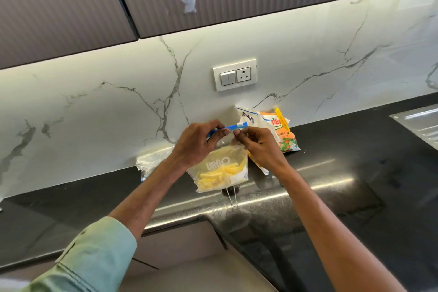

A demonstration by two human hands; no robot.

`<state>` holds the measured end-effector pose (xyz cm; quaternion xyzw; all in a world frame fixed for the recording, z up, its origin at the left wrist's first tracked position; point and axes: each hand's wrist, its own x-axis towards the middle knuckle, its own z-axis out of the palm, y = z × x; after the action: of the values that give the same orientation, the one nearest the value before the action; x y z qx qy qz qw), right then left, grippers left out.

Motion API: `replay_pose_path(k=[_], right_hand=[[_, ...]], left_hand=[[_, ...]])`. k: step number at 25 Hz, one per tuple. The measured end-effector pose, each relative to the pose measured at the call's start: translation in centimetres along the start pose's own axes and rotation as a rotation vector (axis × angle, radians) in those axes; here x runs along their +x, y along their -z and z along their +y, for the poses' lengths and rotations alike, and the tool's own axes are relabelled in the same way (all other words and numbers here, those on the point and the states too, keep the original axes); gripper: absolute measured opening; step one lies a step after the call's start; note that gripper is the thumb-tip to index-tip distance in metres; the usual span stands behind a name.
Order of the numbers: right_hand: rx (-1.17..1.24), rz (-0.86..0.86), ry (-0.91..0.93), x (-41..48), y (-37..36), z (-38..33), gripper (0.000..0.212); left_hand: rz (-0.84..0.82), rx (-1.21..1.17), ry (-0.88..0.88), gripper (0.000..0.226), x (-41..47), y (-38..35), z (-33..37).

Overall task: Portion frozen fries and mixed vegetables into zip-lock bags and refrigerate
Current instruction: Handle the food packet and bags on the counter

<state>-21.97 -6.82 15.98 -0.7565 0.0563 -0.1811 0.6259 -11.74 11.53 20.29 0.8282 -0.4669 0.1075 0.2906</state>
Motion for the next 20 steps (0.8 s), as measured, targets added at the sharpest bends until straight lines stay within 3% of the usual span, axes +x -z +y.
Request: replay_pose_path(k=[3,9,14,20], right_hand=[[-0.063,-0.026,0.008,1.6,-3.1,0.9,0.024],[-0.376,-0.041,0.154,4.7,-9.3,1.8,0.025],[-0.419,-0.108,0.052,6.6,-13.3,3.0,0.034],[-0.329,-0.176,-0.105,7.6,-16.4,6.0,0.033]], left_hand=[[-0.041,0.084,0.054,0.036,-1.0,1.2,-2.9],[0.058,0.286,0.224,0.034,-4.3,1.3,-8.2],[0.087,0.47,0.24,0.04,-5.4,2.1,-12.3],[-0.032,0.54,0.292,0.036,-6.3,0.7,-16.1]])
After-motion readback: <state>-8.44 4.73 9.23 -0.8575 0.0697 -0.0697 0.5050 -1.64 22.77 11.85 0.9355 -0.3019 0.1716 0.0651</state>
